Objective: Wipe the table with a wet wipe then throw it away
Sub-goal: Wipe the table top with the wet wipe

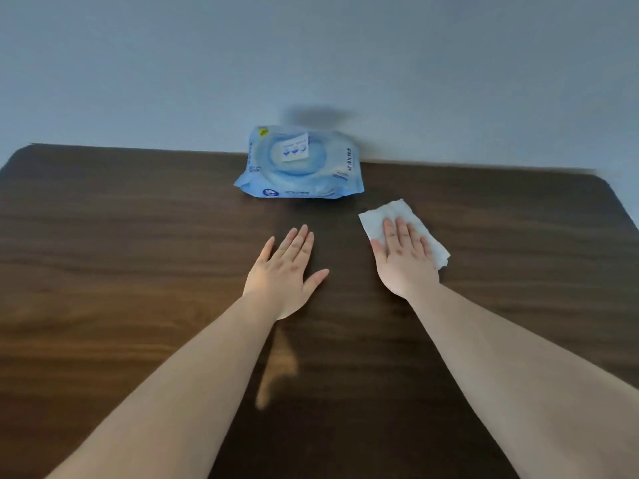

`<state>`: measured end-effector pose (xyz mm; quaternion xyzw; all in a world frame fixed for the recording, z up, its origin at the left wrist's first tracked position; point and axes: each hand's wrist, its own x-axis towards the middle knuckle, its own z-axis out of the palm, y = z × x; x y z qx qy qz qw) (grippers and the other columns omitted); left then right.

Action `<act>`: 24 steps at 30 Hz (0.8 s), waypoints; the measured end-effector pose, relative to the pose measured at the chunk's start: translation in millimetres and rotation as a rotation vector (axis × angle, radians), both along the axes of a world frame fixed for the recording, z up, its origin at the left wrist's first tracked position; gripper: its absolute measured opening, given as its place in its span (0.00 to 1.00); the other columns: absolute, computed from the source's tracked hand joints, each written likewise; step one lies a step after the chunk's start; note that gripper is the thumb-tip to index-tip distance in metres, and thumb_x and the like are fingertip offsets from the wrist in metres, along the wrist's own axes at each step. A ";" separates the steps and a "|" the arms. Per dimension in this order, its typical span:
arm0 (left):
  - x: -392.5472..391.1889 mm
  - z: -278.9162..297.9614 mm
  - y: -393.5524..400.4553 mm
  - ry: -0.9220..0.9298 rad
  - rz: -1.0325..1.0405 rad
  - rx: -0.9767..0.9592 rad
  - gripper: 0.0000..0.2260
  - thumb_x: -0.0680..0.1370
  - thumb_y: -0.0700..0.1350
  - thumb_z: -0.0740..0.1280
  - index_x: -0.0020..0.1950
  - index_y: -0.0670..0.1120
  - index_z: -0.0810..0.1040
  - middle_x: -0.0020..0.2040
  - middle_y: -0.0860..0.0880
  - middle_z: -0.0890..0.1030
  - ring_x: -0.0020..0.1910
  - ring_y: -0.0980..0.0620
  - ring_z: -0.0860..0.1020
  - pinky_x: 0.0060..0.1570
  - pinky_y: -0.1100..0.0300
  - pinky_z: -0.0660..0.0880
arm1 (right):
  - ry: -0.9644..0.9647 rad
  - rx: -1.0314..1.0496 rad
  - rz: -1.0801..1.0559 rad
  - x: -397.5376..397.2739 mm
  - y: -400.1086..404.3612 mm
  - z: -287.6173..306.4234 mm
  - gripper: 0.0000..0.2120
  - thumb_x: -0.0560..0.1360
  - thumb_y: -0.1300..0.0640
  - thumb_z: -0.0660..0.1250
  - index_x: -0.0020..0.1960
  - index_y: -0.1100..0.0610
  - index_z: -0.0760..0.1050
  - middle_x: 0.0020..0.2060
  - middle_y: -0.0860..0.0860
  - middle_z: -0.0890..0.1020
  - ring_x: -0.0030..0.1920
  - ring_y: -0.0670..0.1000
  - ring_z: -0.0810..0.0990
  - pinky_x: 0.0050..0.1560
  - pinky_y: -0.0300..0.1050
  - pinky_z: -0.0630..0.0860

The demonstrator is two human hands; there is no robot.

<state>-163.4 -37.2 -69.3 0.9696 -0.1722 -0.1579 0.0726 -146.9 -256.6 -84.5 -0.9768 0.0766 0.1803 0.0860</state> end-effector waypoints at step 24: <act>26.1 -18.1 -268.0 -0.127 -0.316 0.006 0.33 0.75 0.68 0.39 0.76 0.54 0.39 0.77 0.56 0.39 0.74 0.58 0.36 0.73 0.48 0.38 | -0.065 -0.064 -0.475 -40.2 -346.0 5.9 0.28 0.80 0.42 0.38 0.77 0.50 0.40 0.78 0.50 0.42 0.77 0.51 0.41 0.76 0.51 0.39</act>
